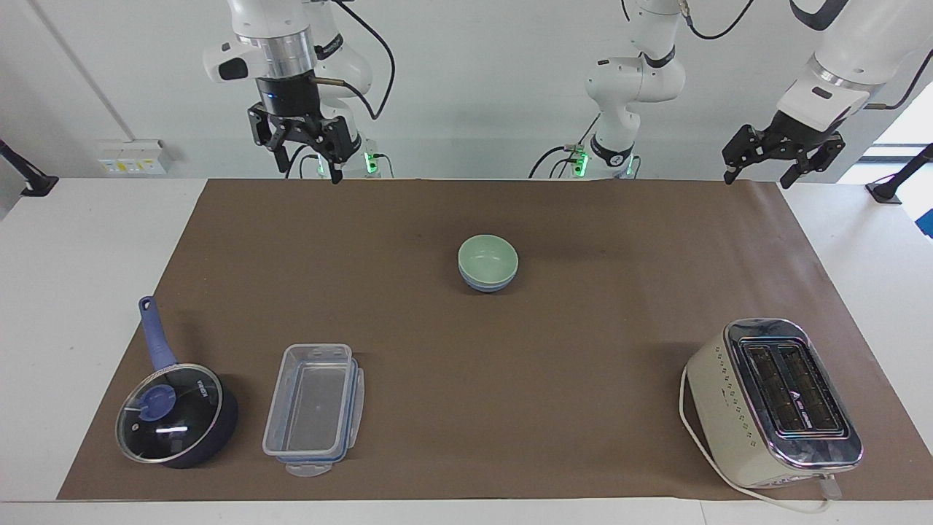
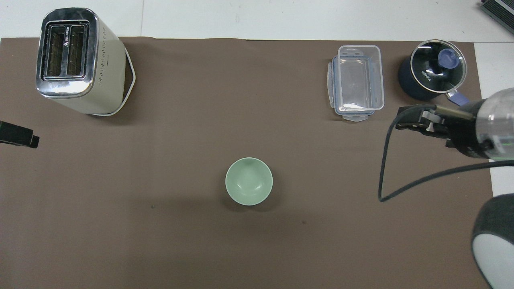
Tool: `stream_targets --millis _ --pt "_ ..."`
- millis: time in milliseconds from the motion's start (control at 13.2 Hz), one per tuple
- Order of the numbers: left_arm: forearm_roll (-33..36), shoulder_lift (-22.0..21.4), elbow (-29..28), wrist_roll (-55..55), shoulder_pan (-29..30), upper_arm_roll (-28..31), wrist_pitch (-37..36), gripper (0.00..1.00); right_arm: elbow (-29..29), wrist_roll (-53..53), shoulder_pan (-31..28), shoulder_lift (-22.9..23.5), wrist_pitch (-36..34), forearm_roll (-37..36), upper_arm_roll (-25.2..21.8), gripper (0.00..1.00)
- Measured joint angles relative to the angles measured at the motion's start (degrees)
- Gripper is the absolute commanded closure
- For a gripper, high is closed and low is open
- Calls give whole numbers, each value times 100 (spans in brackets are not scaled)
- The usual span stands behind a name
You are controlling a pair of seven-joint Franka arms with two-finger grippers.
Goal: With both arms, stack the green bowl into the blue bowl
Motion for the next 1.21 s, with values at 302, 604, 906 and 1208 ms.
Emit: stream_targets --millis 302,604,906,1208 --pt "0 0 0 21 0 0 2 0 63 -1053 -4 -342 -692 14 -986 0" --pt "0 3 0 23 0 8 4 0 50 -2246 -16 -374 -903 15 -1562 0" --pt "0 3 0 23 1 28 4 0 30 -2567 19 -243 -932 17 -1510 0" --pt "0 -2 3 24 1 29 4 0 25 -2574 21 -171 -937 23 -1508 0"
